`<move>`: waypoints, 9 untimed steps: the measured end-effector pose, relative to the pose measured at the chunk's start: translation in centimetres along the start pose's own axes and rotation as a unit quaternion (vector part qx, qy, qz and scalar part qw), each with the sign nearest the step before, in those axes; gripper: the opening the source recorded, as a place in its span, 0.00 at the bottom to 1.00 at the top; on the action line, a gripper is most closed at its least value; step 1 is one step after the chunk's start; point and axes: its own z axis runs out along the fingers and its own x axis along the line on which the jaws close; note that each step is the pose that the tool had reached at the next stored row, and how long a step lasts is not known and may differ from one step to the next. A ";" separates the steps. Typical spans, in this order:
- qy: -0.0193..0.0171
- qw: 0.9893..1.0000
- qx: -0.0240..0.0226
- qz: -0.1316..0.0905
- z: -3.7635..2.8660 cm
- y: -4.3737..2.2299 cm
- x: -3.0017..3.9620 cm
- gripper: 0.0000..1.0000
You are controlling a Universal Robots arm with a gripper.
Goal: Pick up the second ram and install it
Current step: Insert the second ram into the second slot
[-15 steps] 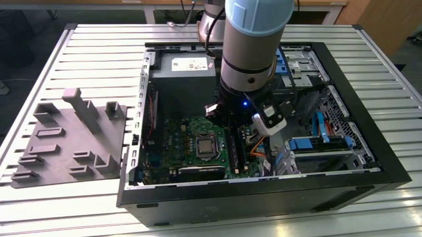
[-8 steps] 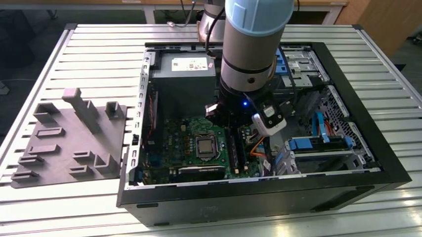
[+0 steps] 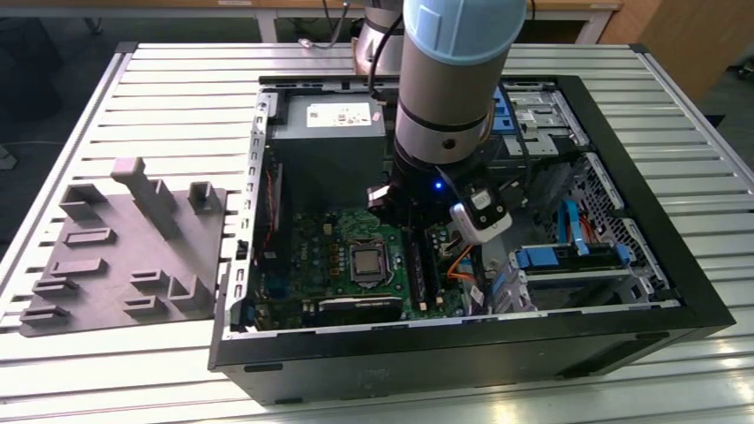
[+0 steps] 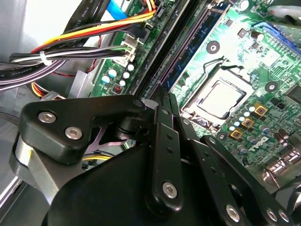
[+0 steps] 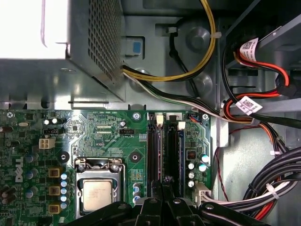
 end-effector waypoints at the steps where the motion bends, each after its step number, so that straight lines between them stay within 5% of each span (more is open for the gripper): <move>1: 0.000 1.000 0.000 0.000 0.00 0.00 0.00 0.11; 9: 0.000 1.000 0.000 0.001 0.10 0.00 0.00 0.11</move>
